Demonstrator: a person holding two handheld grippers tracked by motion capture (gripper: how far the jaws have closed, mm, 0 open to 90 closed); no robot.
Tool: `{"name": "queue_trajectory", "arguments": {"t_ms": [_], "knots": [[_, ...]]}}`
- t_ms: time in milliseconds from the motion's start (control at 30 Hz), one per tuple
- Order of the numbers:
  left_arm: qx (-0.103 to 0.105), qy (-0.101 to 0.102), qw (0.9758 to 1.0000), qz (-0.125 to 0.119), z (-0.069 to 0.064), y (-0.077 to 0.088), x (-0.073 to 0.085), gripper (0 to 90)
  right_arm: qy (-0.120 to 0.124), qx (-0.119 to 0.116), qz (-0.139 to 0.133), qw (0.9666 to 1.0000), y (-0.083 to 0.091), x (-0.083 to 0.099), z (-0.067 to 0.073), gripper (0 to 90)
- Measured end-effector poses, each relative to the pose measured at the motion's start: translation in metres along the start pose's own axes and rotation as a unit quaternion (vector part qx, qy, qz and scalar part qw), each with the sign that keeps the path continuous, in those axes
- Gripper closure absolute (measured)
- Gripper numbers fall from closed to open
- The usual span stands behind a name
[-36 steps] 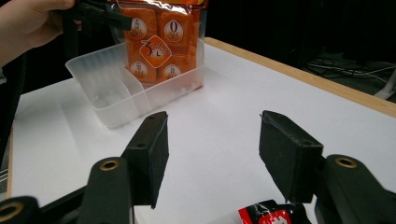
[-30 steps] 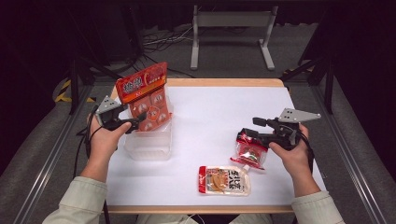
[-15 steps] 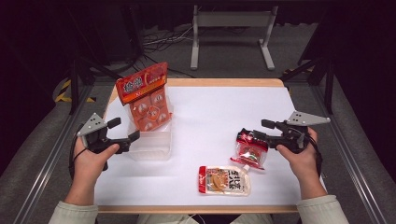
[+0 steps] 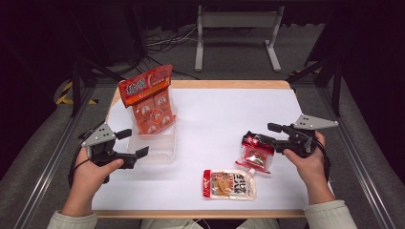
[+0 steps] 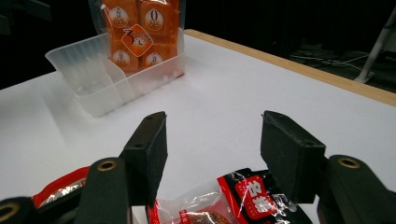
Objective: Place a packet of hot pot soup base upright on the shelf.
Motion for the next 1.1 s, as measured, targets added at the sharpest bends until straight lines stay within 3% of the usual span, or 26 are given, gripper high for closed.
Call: {"name": "queue_trajectory", "arguments": {"t_ms": [133, 267, 500, 567, 867, 1100], "knots": [[0.014, -0.009, 0.9999, 0.001, -0.006, -0.001, -0.002, 10.7, -0.006, 0.003, 0.007, 1.0000, -0.002, 0.002, -0.002, 39.6], [0.027, -0.019, 0.9994, 0.009, -0.011, -0.002, -0.002, 10.7, -0.033, 0.009, 0.037, 0.9987, -0.008, 0.007, -0.011, 35.8], [0.030, -0.025, 0.9991, 0.018, -0.013, -0.006, -0.001, 10.7, -0.060, 0.025, 0.081, 0.9946, -0.023, 0.021, -0.025, 35.1], [0.030, -0.026, 0.9990, 0.019, -0.012, -0.006, 0.000, 10.7, -0.058, 0.034, 0.090, 0.9936, -0.026, 0.024, -0.029, 35.1], [0.032, -0.019, 0.9992, 0.014, -0.012, -0.009, 0.002, 9.9, -0.090, 0.055, 0.111, 0.9882, -0.035, 0.041, -0.044, 34.1], [0.032, -0.020, 0.9992, 0.015, -0.012, -0.013, 0.003, 9.7, -0.097, 0.073, 0.119, 0.9855, -0.040, 0.049, -0.051, 32.4]]}}
Point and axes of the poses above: each handheld gripper's, and its own axes: y roughly backward along the jaws, x roughly out of its underside, z roughly to its left, the point moved 2 cm from there along -y, roughly forward along the jaws, and after that the axes turned 4 degrees about z, right-handed, at the moved point
